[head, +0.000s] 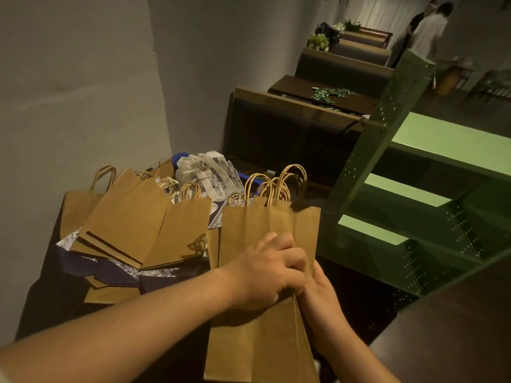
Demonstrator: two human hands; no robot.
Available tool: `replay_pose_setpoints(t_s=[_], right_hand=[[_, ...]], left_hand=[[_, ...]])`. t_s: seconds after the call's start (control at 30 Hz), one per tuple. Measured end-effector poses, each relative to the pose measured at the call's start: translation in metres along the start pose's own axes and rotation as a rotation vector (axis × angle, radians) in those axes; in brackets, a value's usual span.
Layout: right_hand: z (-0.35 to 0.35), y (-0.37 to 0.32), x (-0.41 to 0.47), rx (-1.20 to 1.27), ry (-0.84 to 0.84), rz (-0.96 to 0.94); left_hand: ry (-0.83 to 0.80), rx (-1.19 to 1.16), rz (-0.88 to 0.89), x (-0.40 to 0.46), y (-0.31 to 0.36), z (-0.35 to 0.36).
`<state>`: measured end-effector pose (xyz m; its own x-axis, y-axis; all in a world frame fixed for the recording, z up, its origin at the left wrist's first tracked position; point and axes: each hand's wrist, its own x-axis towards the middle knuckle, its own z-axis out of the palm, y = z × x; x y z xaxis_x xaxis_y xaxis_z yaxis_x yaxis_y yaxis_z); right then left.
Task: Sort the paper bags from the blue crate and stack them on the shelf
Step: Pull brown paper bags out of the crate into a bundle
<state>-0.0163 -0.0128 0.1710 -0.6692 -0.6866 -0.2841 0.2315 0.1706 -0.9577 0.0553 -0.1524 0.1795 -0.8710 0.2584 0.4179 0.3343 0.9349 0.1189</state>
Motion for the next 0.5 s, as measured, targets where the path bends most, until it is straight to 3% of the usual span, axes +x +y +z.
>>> replay_pose_setpoints(t_s=[0.1, 0.37, 0.5], right_hand=[[0.000, -0.001, -0.008, 0.192, -0.023, 0.049], [-0.004, 0.003, -0.007, -0.063, -0.135, -0.001], [-0.008, 0.005, -0.009, 0.032, -0.125, 0.036]], left_hand=[[-0.009, -0.018, -0.042, -0.002, 0.000, 0.002], [0.119, -0.227, -0.179, 0.005, -0.008, 0.002], [0.077, -0.336, -0.298, 0.006, -0.010, -0.004]])
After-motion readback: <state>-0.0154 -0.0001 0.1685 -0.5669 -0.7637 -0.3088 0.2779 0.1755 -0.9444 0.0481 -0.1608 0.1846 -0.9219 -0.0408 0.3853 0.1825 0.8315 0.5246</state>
